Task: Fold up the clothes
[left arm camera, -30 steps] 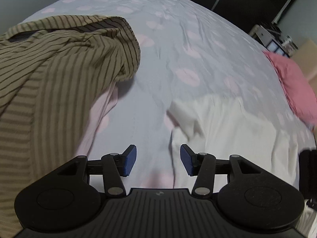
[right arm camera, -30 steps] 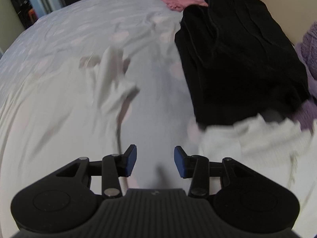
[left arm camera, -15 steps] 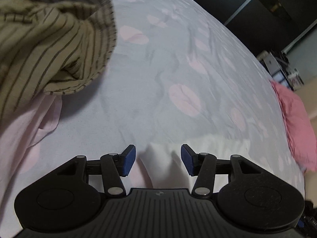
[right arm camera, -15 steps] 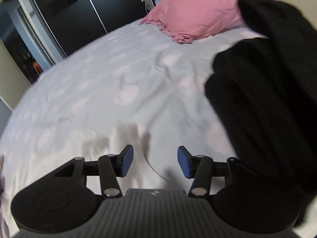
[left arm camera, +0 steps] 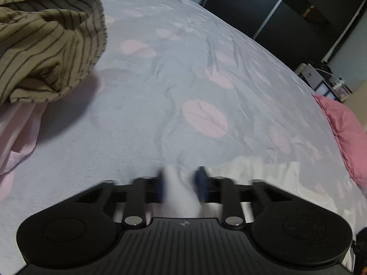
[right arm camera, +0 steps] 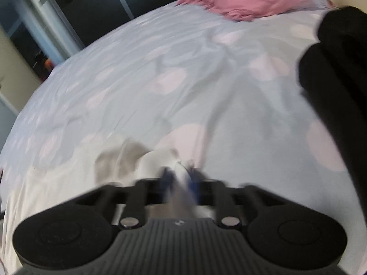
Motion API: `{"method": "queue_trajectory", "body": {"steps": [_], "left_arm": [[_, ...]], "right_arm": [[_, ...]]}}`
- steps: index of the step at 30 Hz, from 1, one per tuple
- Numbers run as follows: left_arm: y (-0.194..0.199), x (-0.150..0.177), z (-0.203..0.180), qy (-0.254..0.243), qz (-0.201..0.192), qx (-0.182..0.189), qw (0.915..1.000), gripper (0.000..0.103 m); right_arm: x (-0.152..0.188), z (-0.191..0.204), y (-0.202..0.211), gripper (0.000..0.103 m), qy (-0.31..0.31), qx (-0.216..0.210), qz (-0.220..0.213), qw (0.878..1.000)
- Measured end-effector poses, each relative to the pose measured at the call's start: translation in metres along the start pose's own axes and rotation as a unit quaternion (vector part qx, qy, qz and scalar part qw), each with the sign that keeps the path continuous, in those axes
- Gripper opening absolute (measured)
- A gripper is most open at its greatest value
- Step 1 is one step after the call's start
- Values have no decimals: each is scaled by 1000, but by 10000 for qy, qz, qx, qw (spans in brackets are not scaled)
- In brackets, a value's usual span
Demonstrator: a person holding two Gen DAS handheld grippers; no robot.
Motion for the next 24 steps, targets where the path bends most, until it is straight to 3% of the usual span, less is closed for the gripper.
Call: {"method": "queue_trajectory", "body": {"steps": [1, 3, 7, 9, 12, 14, 16, 17, 19, 24], "left_arm": [[2, -2, 1, -24, 25, 20, 10000, 5], [7, -6, 3, -57, 39, 35, 10000, 2], [23, -30, 17, -226, -223, -166, 9994, 1], [27, -34, 24, -324, -207, -231, 9990, 1], [27, -34, 22, -441, -93, -235, 9987, 2], [26, -34, 20, -372, -12, -278, 9989, 8], [34, -40, 21, -427, -224, -308, 9984, 25], [37, -44, 24, -372, -238, -278, 9986, 27], [44, -49, 34, -351, -181, -291, 9988, 29], [55, -44, 50, -753, 299, -367, 9960, 29]], "right_arm": [[-1, 3, 2, 8, 117, 72, -64, 9999], [-5, 3, 9, 7, 261, 351, -207, 9988], [-19, -25, 26, 4, 53, 1248, -510, 9909], [-23, -43, 31, 4, -94, 1471, -512, 9878], [-21, -62, 32, 4, -362, 1387, -322, 9891], [-20, -62, 32, 5, -222, 1339, -261, 9904], [-22, -59, 34, 11, -100, 1343, -234, 9906], [-23, -59, 38, 15, -82, 1390, -282, 9899], [-25, -58, 44, 27, -11, 1478, -374, 9883], [-23, -53, 56, 30, 389, 1421, -435, 9881]]}}
Point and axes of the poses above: each gripper's, at about its wrist camera, not at the fingertips, and y roughly against the way its jaws point, z to its left, x to its underside, the point moved 3 cm from there along -y, roughly the way its jaws point, and after that the axes turned 6 degrees about -z, right-handed, at the moved point
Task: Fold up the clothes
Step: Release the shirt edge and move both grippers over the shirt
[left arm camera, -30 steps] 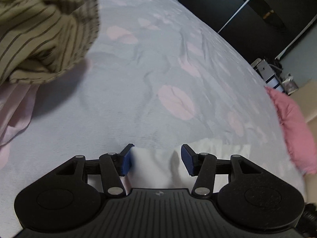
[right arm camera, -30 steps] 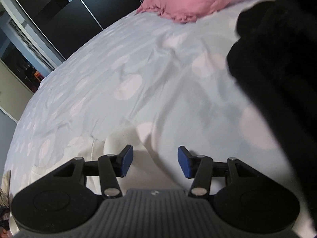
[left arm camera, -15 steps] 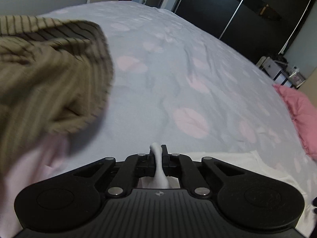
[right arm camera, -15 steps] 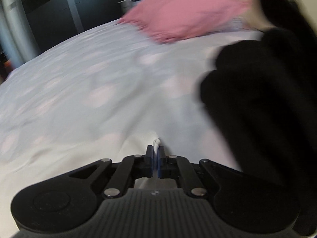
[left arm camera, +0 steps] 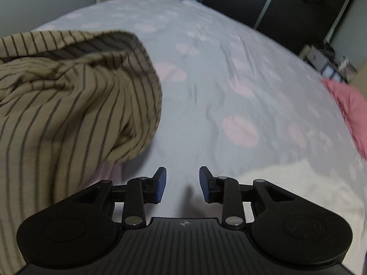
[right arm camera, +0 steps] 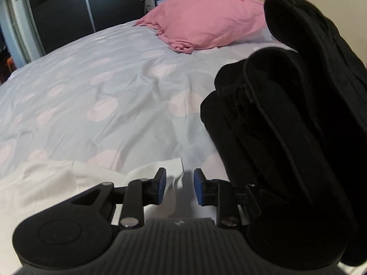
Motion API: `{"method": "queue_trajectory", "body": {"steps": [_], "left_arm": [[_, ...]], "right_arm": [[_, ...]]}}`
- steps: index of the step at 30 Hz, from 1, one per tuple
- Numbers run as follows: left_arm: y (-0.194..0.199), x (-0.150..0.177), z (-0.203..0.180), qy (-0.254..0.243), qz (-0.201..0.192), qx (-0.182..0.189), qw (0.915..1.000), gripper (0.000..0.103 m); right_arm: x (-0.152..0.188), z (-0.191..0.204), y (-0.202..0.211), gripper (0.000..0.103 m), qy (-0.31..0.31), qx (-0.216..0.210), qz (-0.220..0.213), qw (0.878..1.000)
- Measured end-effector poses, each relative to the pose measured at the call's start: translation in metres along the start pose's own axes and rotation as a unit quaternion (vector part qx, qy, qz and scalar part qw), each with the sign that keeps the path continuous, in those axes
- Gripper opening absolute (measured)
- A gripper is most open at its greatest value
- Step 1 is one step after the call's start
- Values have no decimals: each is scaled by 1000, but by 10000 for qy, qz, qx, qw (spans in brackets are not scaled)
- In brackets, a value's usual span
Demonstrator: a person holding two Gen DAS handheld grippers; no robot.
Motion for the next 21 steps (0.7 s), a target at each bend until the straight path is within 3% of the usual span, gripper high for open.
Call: {"method": "queue_trajectory", "body": {"steps": [5, 8, 11, 13, 17, 21], "left_arm": [[9, 18, -2, -781, 490, -108, 9957, 29], [10, 31, -2, -1027, 852, -231, 9908, 29], [8, 44, -7, -1148, 1158, -73, 9866, 29], [9, 47, -17, -1297, 1097, -34, 9855, 40], [10, 50, -38, -1017, 1294, 629, 9844, 40], [14, 50, -52, -1140, 1245, 630, 9836, 40]], "right_arm": [[0, 6, 21, 30, 236, -47, -109, 9997], [2, 9, 37, 38, 344, -154, -168, 9992], [9, 16, 49, 41, 602, -256, -57, 9978], [15, 20, 56, 42, 766, -264, 40, 9967], [30, 14, 57, 45, 803, -242, 453, 9954], [44, -5, 54, 42, 504, -228, 797, 9953]]}}
Point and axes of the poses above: each gripper's, at about its wrist camera, not at the fingertips, and y roughly against the way its jaws point, z to its left, x to its underside, the point moved 3 cm from there along -y, roughly the way its jaws point, and after that the axes turned 6 degrees about -z, right-handed, at the moved point
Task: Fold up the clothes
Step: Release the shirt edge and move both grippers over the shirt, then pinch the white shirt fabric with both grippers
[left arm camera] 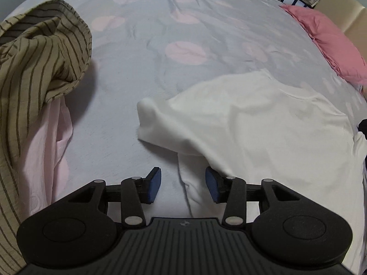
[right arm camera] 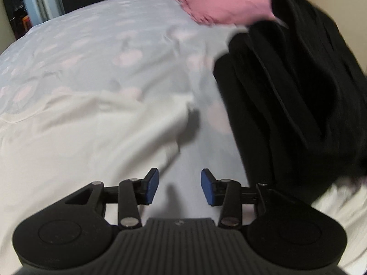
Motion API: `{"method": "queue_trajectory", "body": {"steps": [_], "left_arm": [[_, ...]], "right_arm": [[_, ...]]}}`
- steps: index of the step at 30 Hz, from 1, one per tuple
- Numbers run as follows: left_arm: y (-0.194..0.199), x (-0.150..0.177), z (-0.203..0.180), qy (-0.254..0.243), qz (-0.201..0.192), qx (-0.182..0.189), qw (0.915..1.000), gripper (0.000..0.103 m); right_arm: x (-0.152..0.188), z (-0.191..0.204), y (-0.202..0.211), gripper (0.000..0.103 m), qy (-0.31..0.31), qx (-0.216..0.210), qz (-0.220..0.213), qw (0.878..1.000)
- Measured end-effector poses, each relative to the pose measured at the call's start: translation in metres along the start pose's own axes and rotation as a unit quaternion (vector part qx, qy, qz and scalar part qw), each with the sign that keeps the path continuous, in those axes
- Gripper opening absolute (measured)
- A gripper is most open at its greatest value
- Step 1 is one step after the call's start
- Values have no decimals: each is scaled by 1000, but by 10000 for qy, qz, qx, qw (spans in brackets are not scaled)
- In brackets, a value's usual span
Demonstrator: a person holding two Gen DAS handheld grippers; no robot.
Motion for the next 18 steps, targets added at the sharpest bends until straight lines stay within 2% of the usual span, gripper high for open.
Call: {"method": "queue_trajectory", "body": {"steps": [4, 9, 14, 18], "left_arm": [[-4, -3, 14, 449, 191, 127, 9987, 40], [-5, 0, 27, 903, 383, 425, 9943, 40], [-17, 8, 16, 789, 520, 362, 9949, 40], [-13, 7, 7, 624, 540, 405, 9958, 39]], "right_arm": [[5, -20, 0, 39, -497, -218, 115, 9985], [9, -30, 0, 40, -710, -466, 183, 9962], [20, -31, -5, 39, -925, -757, 367, 9922], [19, -27, 0, 36, -962, -875, 257, 9912]]}}
Point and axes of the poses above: each gripper's, at about its wrist camera, not at the fingertips, and y roughly against the way its jaws point, z to its left, x to its underside, the point moved 3 cm from there along -y, roughly the way its jaws point, and after that the axes turned 6 degrees about -z, right-handed, at the moved point
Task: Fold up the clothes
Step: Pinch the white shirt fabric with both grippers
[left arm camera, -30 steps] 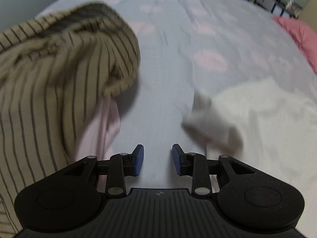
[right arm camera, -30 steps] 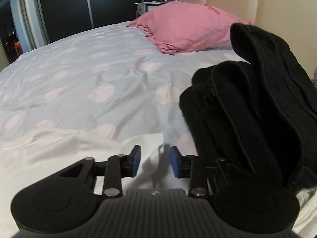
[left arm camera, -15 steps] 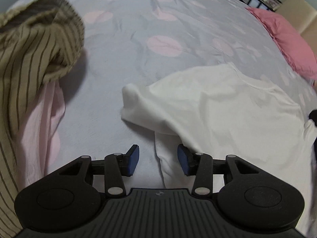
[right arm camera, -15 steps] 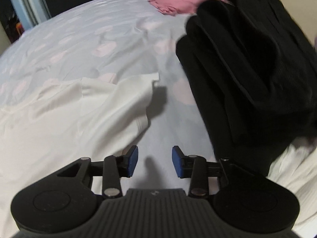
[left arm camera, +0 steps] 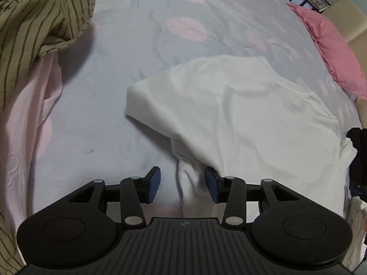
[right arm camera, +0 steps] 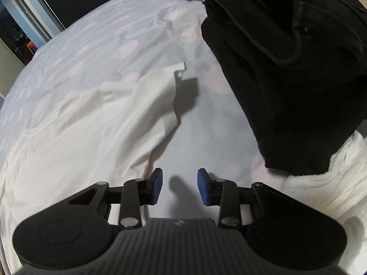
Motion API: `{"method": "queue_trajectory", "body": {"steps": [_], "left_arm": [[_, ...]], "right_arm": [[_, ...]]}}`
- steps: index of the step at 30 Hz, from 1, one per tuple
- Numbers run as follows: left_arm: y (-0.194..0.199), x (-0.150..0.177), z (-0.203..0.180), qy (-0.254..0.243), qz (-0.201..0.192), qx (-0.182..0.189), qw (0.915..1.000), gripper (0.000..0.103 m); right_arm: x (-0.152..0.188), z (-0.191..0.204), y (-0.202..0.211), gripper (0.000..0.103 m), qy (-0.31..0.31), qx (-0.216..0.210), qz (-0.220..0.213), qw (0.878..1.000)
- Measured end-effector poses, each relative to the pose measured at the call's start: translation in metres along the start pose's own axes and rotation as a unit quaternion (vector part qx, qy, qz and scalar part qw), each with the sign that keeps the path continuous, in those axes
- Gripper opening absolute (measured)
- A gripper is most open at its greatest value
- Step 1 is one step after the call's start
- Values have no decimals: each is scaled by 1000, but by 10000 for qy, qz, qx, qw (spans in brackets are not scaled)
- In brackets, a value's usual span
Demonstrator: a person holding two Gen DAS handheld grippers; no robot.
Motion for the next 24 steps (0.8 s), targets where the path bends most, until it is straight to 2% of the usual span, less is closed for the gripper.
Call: {"method": "queue_trajectory", "body": {"steps": [4, 11, 14, 15, 18, 19, 22, 24], "left_arm": [[6, 3, 6, 146, -12, 109, 9998, 37], [1, 6, 5, 251, -45, 187, 9995, 37], [0, 8, 4, 215, -45, 276, 9994, 31], [-1, 8, 2, 205, -51, 310, 9993, 27], [-3, 9, -2, 155, -66, 370, 9992, 12], [-4, 10, -3, 99, -70, 345, 9993, 6], [-1, 11, -7, -94, -161, 197, 9996, 2], [6, 5, -2, -144, -212, 18, 9997, 2]], "right_arm": [[-5, 0, 3, 36, -242, -230, -120, 9994], [0, 12, -13, 36, -305, -294, 126, 9990], [1, 22, -23, 33, -242, -329, 191, 9990], [1, 26, -27, 31, -221, -337, 218, 9990], [3, 39, -38, 12, -7, -322, 296, 9990], [4, 46, -41, 7, 178, -270, 308, 9990], [6, 61, -43, 5, 702, 113, 238, 9972], [4, 64, -39, 4, 833, 466, 74, 9954]]}}
Point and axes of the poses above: each gripper's, at about its wrist camera, not at the fingertips, and y roughly against the way its jaws point, z to its left, x to its underside, the point moved 3 cm from there along -y, roughly the way its jaws point, and after that the axes turned 6 degrees about -z, right-handed, at the moved point
